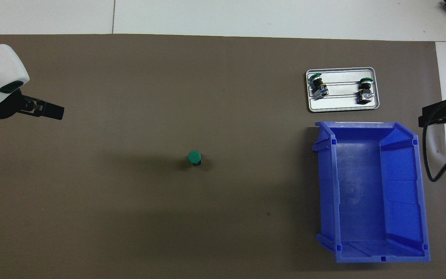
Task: Place and press button with both arms
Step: 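Swing the left gripper over the green button and press down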
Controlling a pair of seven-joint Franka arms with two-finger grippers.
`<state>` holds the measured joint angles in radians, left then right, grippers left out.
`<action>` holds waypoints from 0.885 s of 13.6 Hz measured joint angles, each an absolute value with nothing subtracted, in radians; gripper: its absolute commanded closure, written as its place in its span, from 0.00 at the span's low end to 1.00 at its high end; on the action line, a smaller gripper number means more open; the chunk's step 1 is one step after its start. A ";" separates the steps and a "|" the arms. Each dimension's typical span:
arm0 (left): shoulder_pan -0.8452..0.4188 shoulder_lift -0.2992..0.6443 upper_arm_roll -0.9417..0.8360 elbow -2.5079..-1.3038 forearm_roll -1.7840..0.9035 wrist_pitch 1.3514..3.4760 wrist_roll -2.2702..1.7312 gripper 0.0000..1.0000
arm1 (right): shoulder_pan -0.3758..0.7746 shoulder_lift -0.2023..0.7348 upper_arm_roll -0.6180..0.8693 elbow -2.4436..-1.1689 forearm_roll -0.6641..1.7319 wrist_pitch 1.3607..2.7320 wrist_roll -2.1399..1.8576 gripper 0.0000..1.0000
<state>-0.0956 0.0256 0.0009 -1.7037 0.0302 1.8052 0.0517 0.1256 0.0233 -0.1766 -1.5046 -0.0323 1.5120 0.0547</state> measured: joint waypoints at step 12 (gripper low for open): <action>-0.208 -0.052 -0.024 -1.818 0.029 1.711 -0.201 0.23 | 0.126 0.023 -0.177 -1.505 -0.032 1.512 0.055 0.00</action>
